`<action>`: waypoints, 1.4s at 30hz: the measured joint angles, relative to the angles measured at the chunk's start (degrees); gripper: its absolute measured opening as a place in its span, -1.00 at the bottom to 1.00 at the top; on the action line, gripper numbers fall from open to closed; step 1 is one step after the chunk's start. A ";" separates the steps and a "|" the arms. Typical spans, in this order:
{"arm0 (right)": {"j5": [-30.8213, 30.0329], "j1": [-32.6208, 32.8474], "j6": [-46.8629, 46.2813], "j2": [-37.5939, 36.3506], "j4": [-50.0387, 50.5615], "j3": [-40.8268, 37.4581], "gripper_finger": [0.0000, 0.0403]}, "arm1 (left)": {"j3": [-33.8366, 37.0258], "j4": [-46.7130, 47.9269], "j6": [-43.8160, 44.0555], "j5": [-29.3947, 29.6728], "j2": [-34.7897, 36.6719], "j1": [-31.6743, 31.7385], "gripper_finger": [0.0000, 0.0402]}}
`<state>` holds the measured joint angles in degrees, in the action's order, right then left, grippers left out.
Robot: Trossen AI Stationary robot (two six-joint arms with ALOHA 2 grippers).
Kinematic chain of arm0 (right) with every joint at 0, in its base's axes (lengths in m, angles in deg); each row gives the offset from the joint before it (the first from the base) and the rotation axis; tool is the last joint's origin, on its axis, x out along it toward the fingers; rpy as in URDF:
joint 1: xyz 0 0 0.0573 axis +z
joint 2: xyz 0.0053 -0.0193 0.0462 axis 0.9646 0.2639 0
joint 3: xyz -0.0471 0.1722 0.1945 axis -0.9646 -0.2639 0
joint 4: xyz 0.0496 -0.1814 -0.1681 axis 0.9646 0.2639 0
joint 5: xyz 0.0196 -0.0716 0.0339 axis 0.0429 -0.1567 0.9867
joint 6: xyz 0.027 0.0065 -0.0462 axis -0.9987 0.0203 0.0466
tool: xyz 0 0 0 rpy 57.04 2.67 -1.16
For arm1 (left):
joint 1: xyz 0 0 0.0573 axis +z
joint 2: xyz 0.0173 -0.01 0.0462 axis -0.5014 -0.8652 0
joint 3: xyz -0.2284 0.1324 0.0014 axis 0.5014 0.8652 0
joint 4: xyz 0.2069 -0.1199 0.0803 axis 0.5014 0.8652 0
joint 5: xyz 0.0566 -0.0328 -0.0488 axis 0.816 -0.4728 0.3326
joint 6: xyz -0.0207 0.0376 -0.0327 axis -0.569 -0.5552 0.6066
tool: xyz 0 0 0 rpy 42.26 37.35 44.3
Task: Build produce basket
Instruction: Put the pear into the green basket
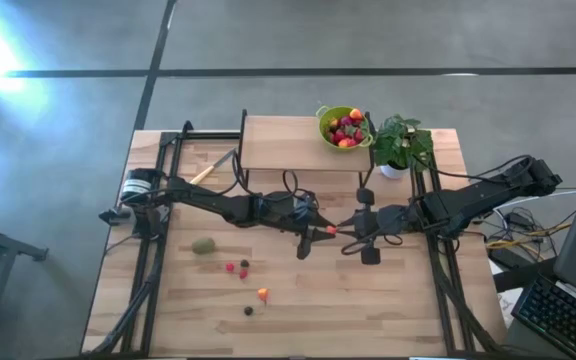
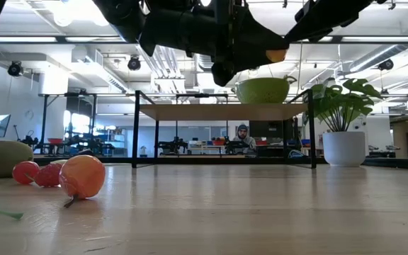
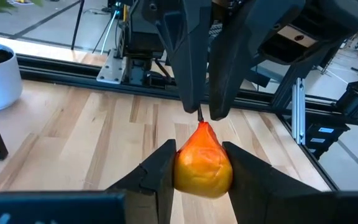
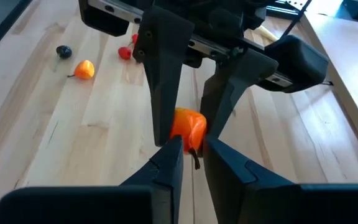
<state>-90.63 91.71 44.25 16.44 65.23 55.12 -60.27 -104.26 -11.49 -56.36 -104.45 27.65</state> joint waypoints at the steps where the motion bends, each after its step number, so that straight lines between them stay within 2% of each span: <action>1: 0.00 0.00 0.00 0.00 0.00 0.00 -0.72 | 0.00 -0.02 -0.16 0.00 0.00 0.00 -0.38; 7: -0.02 0.00 0.00 0.00 0.60 -0.04 -0.73 | 0.00 -0.23 -0.73 0.01 0.00 0.00 -0.38; 19: -0.24 0.00 0.00 0.00 0.90 -0.04 -0.58 | 0.00 -0.29 -0.71 0.02 0.00 0.00 -0.38; 29: -0.26 -0.02 0.02 0.00 2.21 0.00 -0.93 | 0.01 -0.29 -0.68 0.05 0.00 0.02 -0.38; 42: -0.26 -0.02 -0.09 0.00 2.23 0.00 -0.96 | 0.02 -0.19 0.54 0.05 -0.02 -0.02 -0.35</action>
<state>-90.89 91.69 44.16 16.44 67.46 55.12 -60.25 -104.44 -10.96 -56.31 -104.47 27.63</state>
